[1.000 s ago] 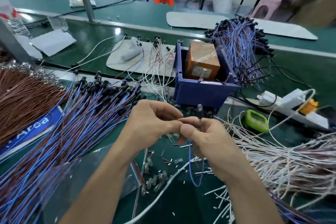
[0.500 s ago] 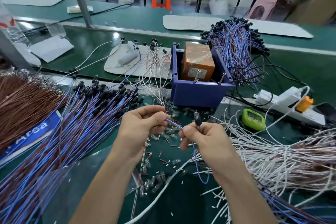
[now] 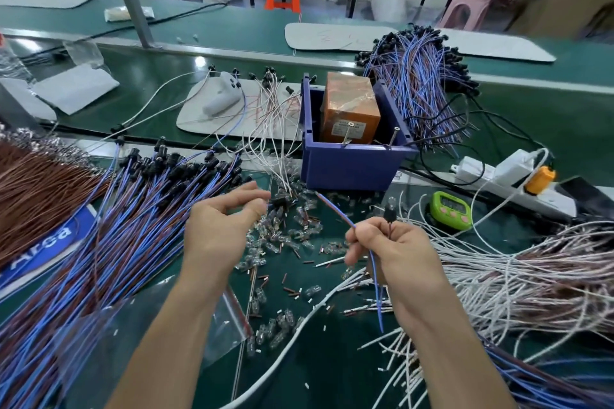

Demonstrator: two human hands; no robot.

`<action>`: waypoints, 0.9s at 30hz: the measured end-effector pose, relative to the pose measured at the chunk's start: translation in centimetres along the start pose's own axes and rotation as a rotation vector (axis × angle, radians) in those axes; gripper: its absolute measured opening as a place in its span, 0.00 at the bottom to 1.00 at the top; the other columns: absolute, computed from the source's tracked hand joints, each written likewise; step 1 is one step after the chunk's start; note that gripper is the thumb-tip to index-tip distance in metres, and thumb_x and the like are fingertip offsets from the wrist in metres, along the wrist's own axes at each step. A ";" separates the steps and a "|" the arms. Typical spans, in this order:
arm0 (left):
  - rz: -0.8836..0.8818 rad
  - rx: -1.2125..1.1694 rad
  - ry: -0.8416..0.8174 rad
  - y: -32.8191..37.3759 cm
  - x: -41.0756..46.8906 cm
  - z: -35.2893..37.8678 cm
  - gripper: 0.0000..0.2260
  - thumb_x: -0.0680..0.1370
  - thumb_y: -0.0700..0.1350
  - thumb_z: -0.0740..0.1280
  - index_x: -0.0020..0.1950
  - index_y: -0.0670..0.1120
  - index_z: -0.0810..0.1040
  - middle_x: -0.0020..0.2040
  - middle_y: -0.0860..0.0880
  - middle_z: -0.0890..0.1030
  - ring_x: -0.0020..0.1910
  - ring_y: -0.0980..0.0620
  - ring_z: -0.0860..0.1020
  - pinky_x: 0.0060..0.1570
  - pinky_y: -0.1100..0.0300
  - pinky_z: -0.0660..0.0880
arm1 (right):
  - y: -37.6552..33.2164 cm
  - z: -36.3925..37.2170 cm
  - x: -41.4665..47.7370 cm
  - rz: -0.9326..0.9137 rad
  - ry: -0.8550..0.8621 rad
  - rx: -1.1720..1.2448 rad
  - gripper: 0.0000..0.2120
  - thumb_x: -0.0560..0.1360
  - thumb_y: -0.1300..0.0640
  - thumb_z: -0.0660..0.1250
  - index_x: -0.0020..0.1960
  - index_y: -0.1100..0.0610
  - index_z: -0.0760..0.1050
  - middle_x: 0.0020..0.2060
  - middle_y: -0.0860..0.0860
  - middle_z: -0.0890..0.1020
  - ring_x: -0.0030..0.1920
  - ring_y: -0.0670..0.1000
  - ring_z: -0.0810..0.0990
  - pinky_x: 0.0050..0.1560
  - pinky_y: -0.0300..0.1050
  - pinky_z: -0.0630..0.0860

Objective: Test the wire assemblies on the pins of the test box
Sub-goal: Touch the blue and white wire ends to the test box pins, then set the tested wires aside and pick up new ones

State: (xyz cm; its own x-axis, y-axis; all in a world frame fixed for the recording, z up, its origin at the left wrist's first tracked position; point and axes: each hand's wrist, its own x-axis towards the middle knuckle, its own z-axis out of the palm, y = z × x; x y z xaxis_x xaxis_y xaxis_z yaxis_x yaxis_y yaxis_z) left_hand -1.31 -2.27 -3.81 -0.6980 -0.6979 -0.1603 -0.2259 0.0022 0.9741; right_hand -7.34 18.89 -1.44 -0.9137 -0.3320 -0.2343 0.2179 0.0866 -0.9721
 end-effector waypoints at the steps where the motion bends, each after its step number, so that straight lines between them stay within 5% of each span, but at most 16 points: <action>1: 0.045 0.068 -0.021 0.3 -0.6 0.7 0.09 0.73 0.45 0.78 0.43 0.62 0.88 0.52 0.65 0.86 0.50 0.66 0.82 0.52 0.64 0.75 | -0.1 0.1 0.0 -0.004 0.008 0.033 0.14 0.82 0.65 0.64 0.39 0.61 0.80 0.27 0.56 0.82 0.26 0.39 0.76 0.31 0.27 0.70; 3: 0.100 0.064 -0.131 1.0 -2.2 2.5 0.06 0.70 0.51 0.78 0.44 0.63 0.88 0.47 0.62 0.87 0.47 0.64 0.83 0.49 0.64 0.75 | 0.0 0.6 0.1 -0.011 0.017 0.075 0.14 0.82 0.64 0.64 0.39 0.60 0.80 0.28 0.56 0.82 0.29 0.43 0.79 0.36 0.29 0.72; 7: -0.010 -0.277 -0.366 2.2 -4.1 5.7 0.06 0.73 0.39 0.77 0.44 0.51 0.89 0.40 0.48 0.88 0.39 0.56 0.85 0.41 0.69 0.77 | 0.4 1.3 -0.1 -0.024 0.010 0.094 0.14 0.83 0.62 0.64 0.40 0.58 0.82 0.30 0.57 0.84 0.28 0.42 0.78 0.30 0.28 0.70; 11: -0.081 -0.318 -0.334 2.8 -4.2 6.5 0.07 0.74 0.35 0.75 0.40 0.47 0.89 0.35 0.45 0.86 0.34 0.54 0.83 0.37 0.63 0.80 | 0.8 1.0 -0.4 -0.040 0.006 0.098 0.14 0.82 0.60 0.66 0.40 0.57 0.84 0.34 0.58 0.86 0.27 0.40 0.78 0.30 0.26 0.70; 20: 0.029 -0.101 -0.383 3.6 -3.6 6.2 0.08 0.73 0.39 0.77 0.38 0.52 0.89 0.37 0.49 0.87 0.36 0.59 0.84 0.39 0.70 0.77 | 0.6 0.5 -0.2 -0.126 0.040 0.177 0.11 0.77 0.68 0.71 0.37 0.59 0.84 0.32 0.62 0.83 0.23 0.40 0.74 0.29 0.28 0.70; 25: -0.019 -0.114 -0.269 3.6 -3.4 7.1 0.09 0.77 0.41 0.74 0.39 0.50 0.88 0.37 0.49 0.87 0.36 0.57 0.85 0.37 0.68 0.77 | 0.5 0.6 0.3 -0.094 0.220 0.306 0.12 0.78 0.64 0.70 0.37 0.55 0.81 0.33 0.60 0.84 0.26 0.41 0.75 0.32 0.31 0.71; 27: -0.085 -0.219 -0.230 3.8 -3.0 7.6 0.09 0.81 0.41 0.69 0.42 0.46 0.84 0.39 0.47 0.88 0.38 0.52 0.87 0.35 0.64 0.80 | 0.2 0.0 0.8 -0.070 0.305 0.363 0.10 0.79 0.64 0.70 0.39 0.56 0.78 0.35 0.60 0.85 0.22 0.42 0.68 0.27 0.31 0.66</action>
State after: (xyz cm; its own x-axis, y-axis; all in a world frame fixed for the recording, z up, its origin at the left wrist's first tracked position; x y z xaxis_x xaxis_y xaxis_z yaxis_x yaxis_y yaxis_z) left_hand -5.29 5.26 -0.84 -0.8237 -0.5090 -0.2499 -0.1555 -0.2209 0.9628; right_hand -8.00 18.64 -1.86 -0.9776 -0.0303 -0.2081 0.2083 -0.2778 -0.9378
